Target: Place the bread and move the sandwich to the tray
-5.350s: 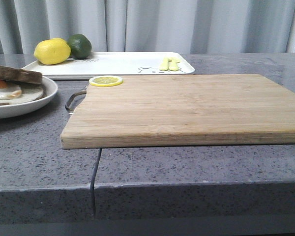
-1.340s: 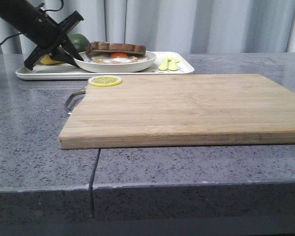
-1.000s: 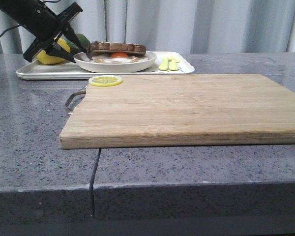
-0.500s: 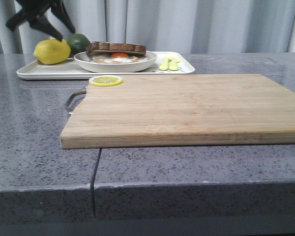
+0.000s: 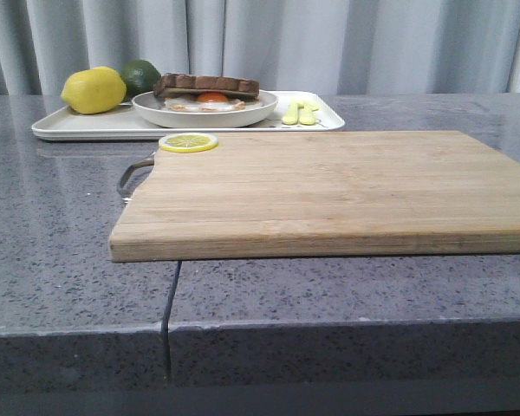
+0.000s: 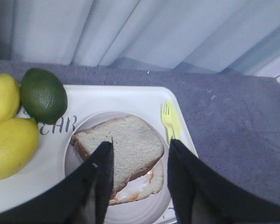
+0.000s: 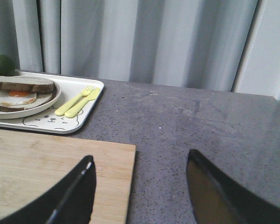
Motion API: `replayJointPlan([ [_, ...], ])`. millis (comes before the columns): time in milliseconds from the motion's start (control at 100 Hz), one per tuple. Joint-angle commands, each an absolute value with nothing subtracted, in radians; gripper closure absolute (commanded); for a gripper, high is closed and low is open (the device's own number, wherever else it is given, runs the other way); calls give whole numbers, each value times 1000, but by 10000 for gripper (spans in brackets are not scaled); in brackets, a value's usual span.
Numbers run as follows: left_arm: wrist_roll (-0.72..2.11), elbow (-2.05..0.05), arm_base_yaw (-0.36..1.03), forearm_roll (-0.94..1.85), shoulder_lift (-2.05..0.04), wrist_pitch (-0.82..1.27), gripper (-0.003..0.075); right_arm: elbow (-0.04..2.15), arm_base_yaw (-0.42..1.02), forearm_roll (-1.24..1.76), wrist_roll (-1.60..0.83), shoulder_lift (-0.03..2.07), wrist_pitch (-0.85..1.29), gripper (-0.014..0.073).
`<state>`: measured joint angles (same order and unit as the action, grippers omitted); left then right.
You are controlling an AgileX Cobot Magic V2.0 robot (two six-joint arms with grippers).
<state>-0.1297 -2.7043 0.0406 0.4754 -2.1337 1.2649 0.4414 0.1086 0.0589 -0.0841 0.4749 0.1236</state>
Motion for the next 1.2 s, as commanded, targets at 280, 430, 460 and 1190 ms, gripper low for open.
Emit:
replayJointPlan([
  [280, -36, -2732, 75, 476, -1892, 1249, 459, 467, 104, 50, -80, 477, 40, 156],
  [430, -28, -2651, 131, 330, -1825, 1249, 459, 467, 104, 50, -80, 477, 40, 156],
  [460, -12, -2622, 146, 298, -1809, 1249, 459, 467, 104, 50, -80, 477, 40, 156],
  [1190, 49, -1224, 212, 198, -998, 608, 459, 467, 104, 50, -80, 477, 43, 156],
])
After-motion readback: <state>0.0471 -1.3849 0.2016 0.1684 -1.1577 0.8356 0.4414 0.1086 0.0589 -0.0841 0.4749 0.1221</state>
